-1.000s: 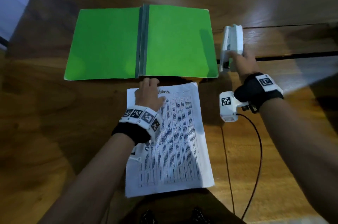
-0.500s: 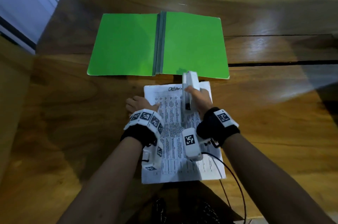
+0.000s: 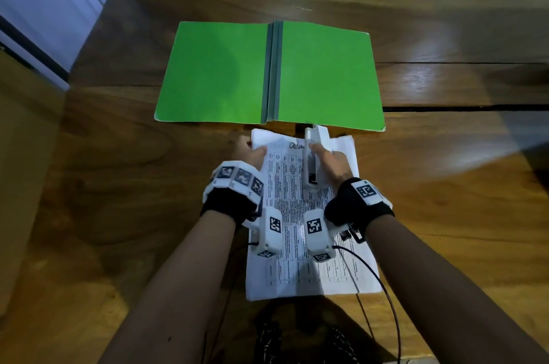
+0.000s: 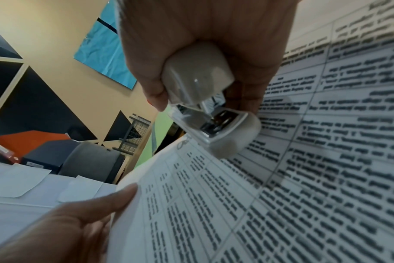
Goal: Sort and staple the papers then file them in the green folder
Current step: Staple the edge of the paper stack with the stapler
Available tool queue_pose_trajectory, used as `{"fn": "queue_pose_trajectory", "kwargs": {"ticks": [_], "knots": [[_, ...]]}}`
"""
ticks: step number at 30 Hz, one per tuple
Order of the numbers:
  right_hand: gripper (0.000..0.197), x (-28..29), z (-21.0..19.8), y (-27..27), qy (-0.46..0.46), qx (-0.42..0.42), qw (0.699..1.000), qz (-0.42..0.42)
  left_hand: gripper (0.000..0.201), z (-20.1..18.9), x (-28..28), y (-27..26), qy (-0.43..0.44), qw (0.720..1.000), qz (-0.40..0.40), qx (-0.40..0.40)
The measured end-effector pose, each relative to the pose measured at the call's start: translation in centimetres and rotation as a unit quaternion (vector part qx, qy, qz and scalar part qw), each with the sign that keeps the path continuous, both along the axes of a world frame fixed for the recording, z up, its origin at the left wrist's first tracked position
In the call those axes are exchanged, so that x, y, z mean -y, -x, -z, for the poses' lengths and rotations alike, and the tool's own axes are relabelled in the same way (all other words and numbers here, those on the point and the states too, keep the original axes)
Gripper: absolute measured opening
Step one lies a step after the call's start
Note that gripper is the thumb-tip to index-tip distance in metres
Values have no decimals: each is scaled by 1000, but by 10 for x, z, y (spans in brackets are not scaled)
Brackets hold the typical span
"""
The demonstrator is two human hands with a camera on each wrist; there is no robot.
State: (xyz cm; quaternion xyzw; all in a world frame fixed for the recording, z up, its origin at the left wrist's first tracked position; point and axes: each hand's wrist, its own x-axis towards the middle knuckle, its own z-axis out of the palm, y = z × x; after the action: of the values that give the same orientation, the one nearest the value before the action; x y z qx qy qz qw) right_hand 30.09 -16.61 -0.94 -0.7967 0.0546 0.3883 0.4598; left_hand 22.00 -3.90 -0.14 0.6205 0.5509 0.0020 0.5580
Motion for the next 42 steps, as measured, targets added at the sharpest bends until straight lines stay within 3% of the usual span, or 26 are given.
{"fn": "queue_pose_trajectory", "kwargs": {"ticks": [2,9,15,20,28,32,42], "knots": [[68,0,1,1,2,-9,1000,5,37,-3,-7,2,24,999,-9,34],[47,-14,-1,2,-6,-11,1000,-1,37,1,-9,8,63,995,-8,78],[29,-61,-21,-1,-165,83,975,124,34,7,-10,13,57,991,-38,114],[12,-78,-25,-11,-221,134,953,160,30,8,-11,15,74,985,-38,153],[5,-85,-21,-3,-204,176,961,57,14,11,-13,9,75,977,-9,197],[8,-90,-20,0,-185,180,963,77,35,14,-10,7,64,978,-23,197],[6,-92,-29,4,-187,151,965,109,28,12,-25,21,36,977,73,199]]}}
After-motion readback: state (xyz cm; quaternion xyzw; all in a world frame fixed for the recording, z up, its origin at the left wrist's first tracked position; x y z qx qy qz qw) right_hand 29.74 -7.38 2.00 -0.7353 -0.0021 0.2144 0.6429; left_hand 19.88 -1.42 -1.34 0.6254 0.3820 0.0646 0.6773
